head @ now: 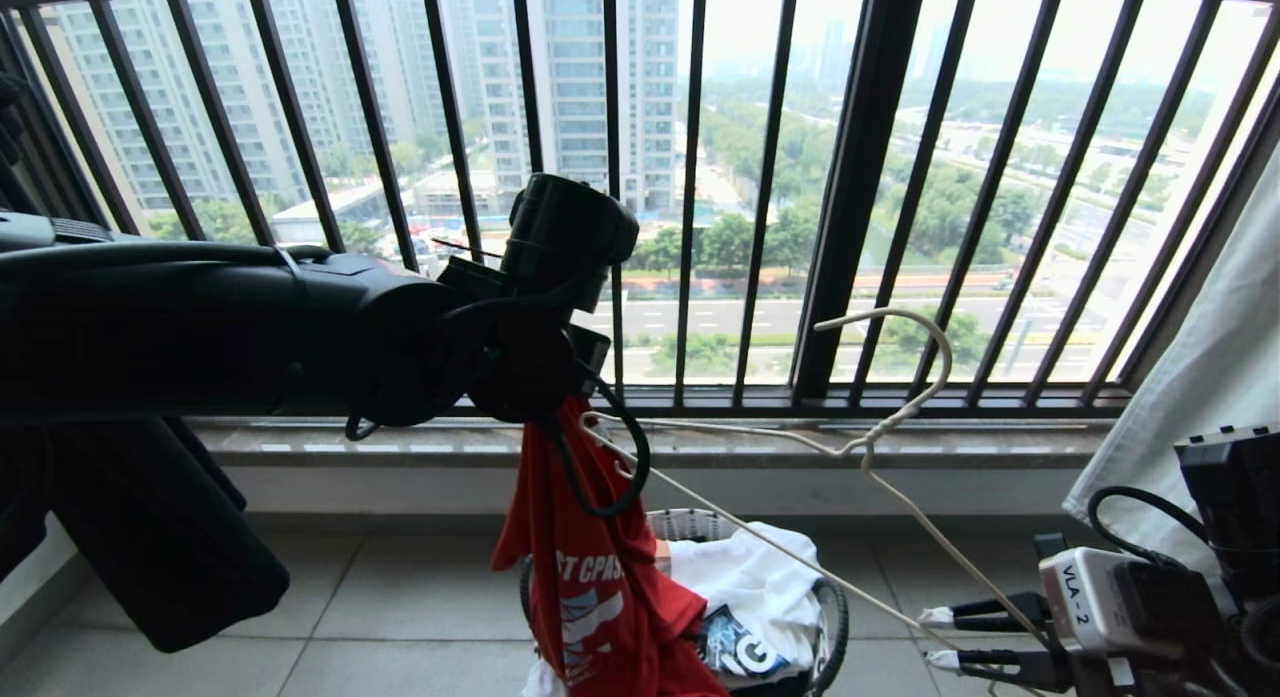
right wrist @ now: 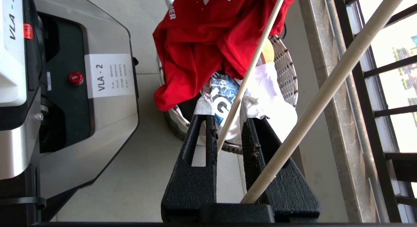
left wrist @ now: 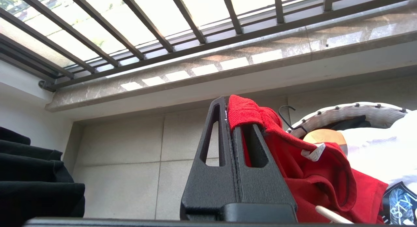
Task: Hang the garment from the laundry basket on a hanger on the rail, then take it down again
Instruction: Hang the clothes on the clothes rack
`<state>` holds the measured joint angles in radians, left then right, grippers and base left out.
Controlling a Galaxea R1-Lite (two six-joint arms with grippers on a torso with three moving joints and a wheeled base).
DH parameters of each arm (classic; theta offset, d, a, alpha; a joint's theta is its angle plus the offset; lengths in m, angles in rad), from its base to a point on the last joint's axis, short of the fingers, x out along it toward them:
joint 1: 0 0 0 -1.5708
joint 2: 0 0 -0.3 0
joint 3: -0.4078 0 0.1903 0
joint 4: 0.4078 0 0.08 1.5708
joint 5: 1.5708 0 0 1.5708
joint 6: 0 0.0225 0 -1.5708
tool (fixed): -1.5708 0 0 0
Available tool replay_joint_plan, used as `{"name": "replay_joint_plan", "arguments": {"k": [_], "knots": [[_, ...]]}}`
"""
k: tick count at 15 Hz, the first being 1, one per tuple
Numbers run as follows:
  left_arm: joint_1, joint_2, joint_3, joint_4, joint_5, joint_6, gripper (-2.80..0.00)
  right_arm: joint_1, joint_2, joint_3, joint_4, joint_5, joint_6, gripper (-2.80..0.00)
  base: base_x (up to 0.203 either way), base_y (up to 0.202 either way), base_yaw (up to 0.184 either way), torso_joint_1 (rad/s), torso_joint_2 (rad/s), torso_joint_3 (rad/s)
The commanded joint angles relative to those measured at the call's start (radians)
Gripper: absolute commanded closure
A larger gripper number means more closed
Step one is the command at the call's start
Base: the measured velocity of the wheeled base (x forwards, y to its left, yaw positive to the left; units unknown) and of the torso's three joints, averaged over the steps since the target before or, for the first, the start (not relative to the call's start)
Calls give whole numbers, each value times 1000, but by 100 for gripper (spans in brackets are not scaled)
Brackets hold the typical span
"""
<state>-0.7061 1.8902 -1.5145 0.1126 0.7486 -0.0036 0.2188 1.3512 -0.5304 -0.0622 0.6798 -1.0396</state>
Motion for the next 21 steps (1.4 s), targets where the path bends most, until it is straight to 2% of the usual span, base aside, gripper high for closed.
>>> {"name": "replay_joint_plan", "arguments": {"k": [1,7,10,13,16,21], "knots": [[-23,6,2,1,3,10,0,13,-14,3,-1,3,-5,0,0,0,0,0,0,0],[-82,-27,67,4,-1,15,0,13,-12,-1,-2,4,-4,0,0,0,0,0,0,0],[-101,-53,71,4,-1,46,0,13,-9,-3,-2,6,-2,0,0,0,0,0,0,0],[-141,-59,80,4,-1,47,0,13,-7,-3,-2,6,-2,0,0,0,0,0,0,0],[-144,-78,95,61,4,53,0,7,-4,-11,-4,6,0,0,0,0,0,0,0,0],[-163,-95,110,73,2,56,0,4,-4,-11,-4,4,0,0,0,0,0,0,0,0]]}}
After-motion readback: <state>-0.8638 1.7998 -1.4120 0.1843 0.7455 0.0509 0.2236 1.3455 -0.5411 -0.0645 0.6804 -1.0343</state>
